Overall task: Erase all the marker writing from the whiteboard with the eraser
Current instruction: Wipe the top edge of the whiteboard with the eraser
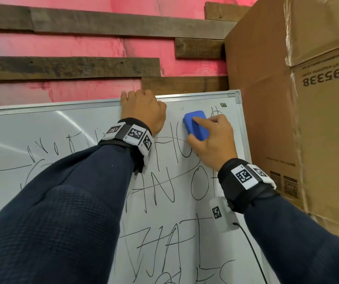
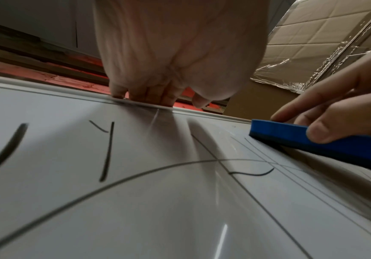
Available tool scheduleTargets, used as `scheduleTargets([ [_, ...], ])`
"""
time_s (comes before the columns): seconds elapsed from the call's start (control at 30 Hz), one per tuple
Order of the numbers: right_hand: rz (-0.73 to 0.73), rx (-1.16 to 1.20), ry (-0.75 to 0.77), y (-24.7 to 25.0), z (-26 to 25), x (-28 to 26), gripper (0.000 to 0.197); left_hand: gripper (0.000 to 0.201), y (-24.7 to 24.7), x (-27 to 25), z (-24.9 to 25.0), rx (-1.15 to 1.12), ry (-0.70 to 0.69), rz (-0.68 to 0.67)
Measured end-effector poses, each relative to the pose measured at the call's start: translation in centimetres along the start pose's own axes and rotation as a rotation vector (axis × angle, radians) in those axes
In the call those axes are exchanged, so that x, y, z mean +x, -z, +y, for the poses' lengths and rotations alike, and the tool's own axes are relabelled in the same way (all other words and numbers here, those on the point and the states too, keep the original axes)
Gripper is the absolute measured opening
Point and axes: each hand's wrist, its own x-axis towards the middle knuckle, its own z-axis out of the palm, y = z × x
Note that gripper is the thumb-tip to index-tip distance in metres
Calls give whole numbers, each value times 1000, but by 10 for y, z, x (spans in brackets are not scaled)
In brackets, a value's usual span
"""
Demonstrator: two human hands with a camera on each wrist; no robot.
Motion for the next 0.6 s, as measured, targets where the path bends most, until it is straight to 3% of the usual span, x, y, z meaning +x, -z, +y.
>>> scheduleTargets([
  [0.07, 68, 21, -63, 3, 5, 4, 50, 42, 0, 2, -1, 5, -12, -7],
  [0.2, -105, -41, 93, -2, 1, -5, 49, 37, -5, 0, -4, 42, -48, -1],
  [0.33, 91, 30, -61, 2, 12, 4, 48, 33, -4, -2, 1, 29, -38, -1],
  [0.5, -47, 7, 77, 2, 16, -3, 49, 34, 2, 5, 12, -29, 78, -68],
  [0.6, 85, 23, -37, 8, 25, 6, 49, 38, -1, 6, 18, -24, 86, -53],
])
